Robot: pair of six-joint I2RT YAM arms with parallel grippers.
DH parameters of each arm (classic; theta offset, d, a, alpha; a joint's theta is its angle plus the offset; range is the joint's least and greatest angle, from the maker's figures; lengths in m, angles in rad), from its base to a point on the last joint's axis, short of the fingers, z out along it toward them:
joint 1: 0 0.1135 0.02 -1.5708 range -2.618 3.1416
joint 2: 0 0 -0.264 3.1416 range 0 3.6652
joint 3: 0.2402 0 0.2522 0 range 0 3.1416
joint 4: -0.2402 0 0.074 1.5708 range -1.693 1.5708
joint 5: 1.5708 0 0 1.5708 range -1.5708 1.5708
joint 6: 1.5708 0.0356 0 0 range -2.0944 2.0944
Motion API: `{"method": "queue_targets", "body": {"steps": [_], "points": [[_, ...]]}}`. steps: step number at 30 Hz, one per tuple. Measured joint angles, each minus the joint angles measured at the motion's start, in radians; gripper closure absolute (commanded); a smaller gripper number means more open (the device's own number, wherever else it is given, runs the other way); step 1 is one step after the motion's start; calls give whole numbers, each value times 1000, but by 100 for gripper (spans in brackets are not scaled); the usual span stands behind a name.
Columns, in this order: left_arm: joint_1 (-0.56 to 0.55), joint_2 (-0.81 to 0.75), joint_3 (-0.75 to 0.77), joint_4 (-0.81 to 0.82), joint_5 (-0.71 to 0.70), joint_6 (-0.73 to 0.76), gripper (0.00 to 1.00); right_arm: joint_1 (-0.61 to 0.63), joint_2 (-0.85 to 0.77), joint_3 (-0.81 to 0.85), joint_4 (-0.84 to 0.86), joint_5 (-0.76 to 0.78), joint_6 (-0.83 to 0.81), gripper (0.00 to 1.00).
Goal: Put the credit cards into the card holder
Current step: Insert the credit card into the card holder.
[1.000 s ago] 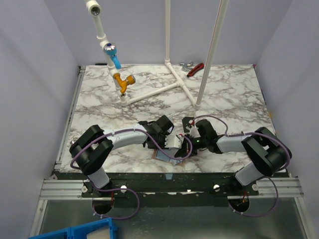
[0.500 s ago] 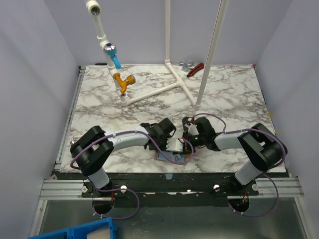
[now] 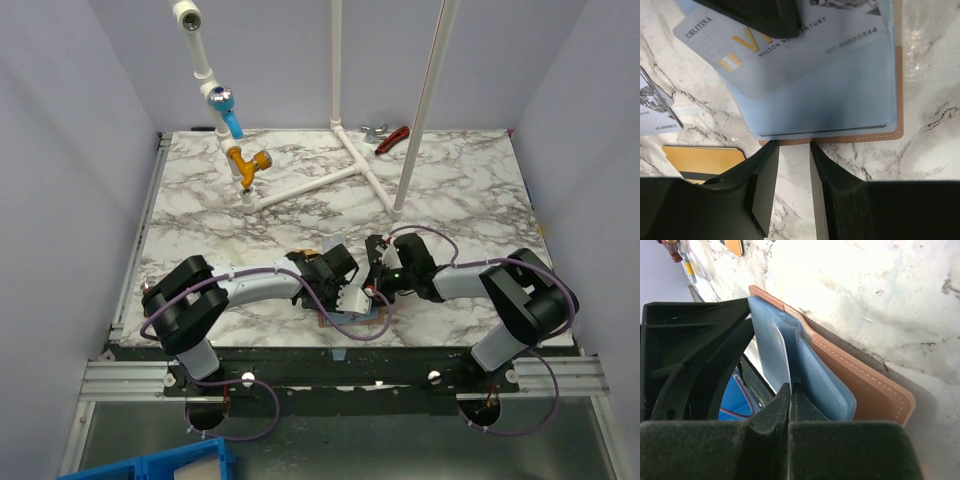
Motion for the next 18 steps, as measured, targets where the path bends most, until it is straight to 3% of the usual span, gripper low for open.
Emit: {"method": "queue_targets", "body": {"steps": [14,18], "points": [[-22,7,16,-39,25,-18,66,-1,-10,-23,25,14,1,98],[-24,13,23,-47,26,-19,66,-1,9,-24,42,13,2,81]]}}
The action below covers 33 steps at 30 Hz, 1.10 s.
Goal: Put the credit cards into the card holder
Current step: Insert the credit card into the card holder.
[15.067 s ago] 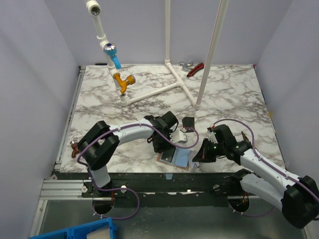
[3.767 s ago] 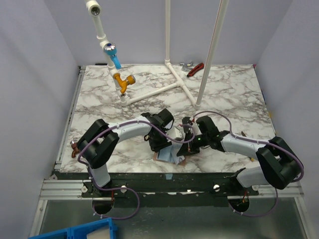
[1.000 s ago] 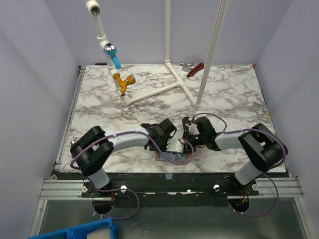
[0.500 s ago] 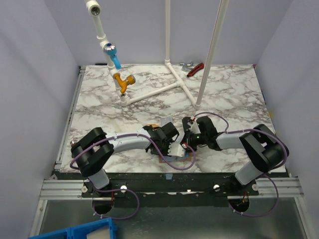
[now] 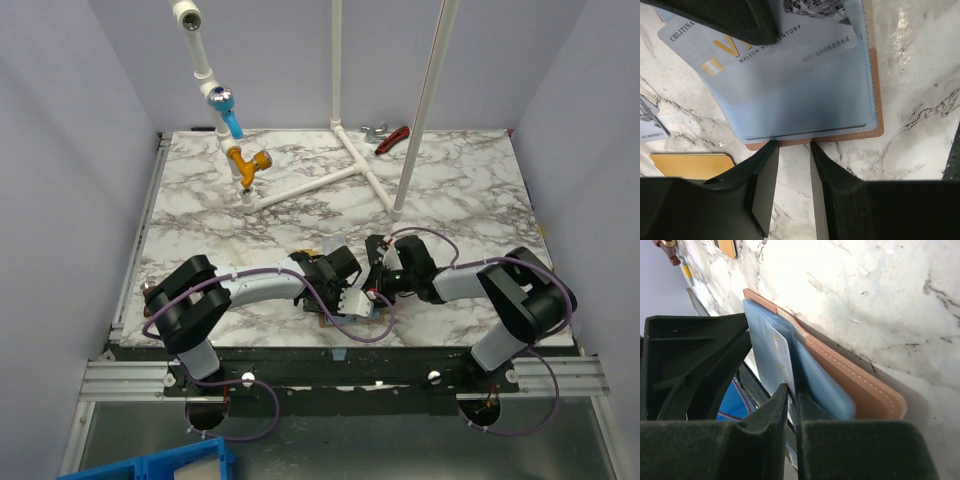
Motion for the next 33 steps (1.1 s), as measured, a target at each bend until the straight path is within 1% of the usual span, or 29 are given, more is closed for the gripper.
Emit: {"method": "queue_targets", "body": {"steps": [2,4,5,6,11,16,23,28,33], "points": [[0,2,2,-2,0,0,67,0,2,0,-2,4,0,73],[-2,2,2,-2,2,0,67,0,-5,0,-9,11,2,60],[-3,2,2,-2,2,0,67,2,-16,-1,-15,16,2,55],[-6,2,2,0,5,0,67,2,-32,-2,-25,23,2,53],[-14,2,2,8,18,-1,67,1,-127,-3,-119,103,-19,50],[-15,2,2,11,22,-6,67,0,-181,-3,-205,154,-35,48],[-15,2,4,19,32,-21,67,1,-207,13,-278,172,-46,43],[-10,3,9,30,85,-44,67,10,-207,61,-374,216,-54,41],[-1,2,9,50,129,-62,67,14,-225,65,-404,237,-53,40]]}}
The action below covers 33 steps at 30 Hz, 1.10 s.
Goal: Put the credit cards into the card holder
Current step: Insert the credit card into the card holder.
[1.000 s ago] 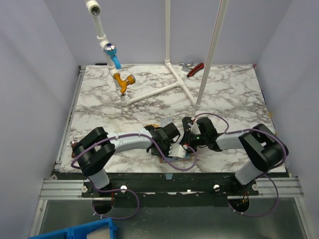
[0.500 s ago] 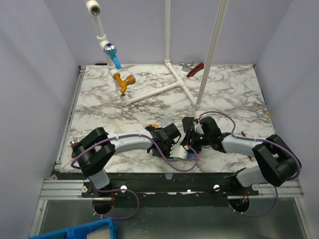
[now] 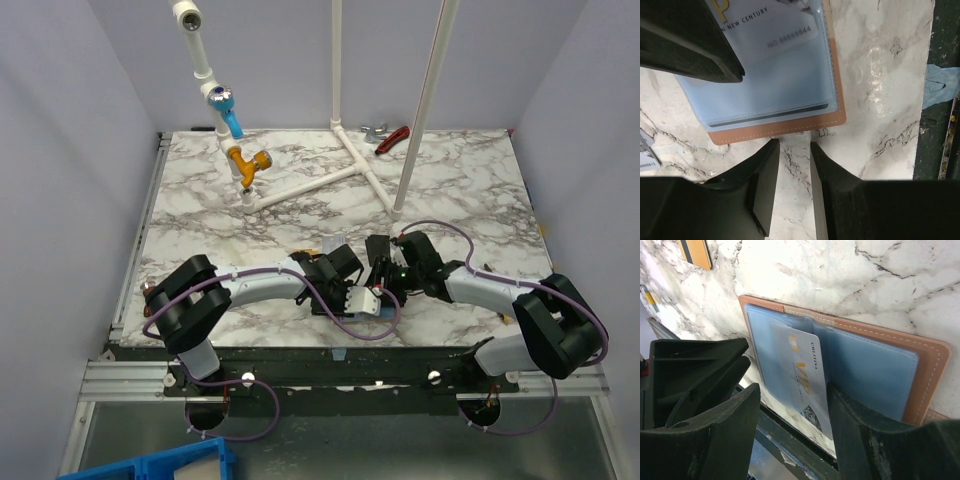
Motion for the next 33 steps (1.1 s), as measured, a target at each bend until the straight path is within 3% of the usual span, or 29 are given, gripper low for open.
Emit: {"method": "queue_targets", "body": {"steps": [16,25,33], "points": [[1,-8,6,35,7,23,67,0,3,39,-87,-16,-20,39],[-3,-7,6,36,-5,31,67,0,2,54,-172,-18,-43,49],[-5,-7,6,37,-18,31,67,0,-26,63,-238,-18,-64,40]]}}
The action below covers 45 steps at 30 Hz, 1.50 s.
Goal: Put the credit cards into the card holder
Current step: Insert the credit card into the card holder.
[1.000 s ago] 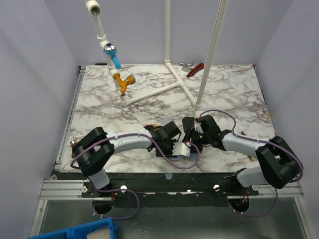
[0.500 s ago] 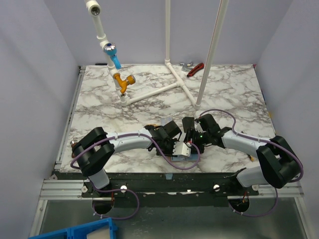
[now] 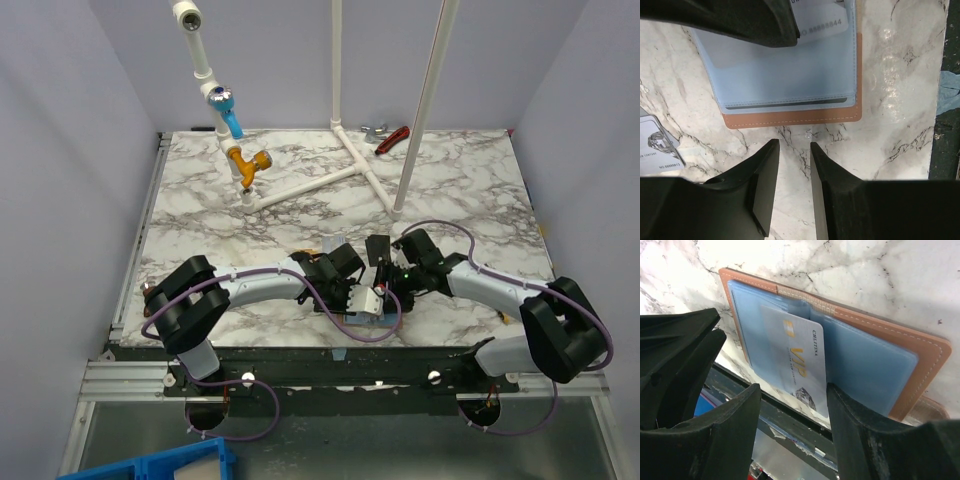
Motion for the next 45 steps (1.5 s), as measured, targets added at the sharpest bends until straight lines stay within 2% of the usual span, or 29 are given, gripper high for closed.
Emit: {"method": "queue_targets", "body": {"steps": [7,11,14,27,30,33,37,45], "points": [[-1,0,0,6,-2,0,67,0,-1,48,-89,32,-34,39],[-1,0,0,8,-2,0,67,0,-1,47,-97,34,-33,44],[-1,0,0,13,-2,0,67,0,-1,37,-80,31,-22,47],[-13,32,19,16,-3,11,67,0,-1,6,38,-42,11,47],[-13,32,21,18,-3,11,67,0,-6,6,21,-29,9,53],[-13,32,21,18,-3,11,67,-1,-43,6,-10,5,2,72],[-13,32,21,21,-3,11,67,-8,-82,6,-34,49,-5,80],[-11,32,21,20,-4,11,67,-25,-83,1,-76,122,-10,77]]}}
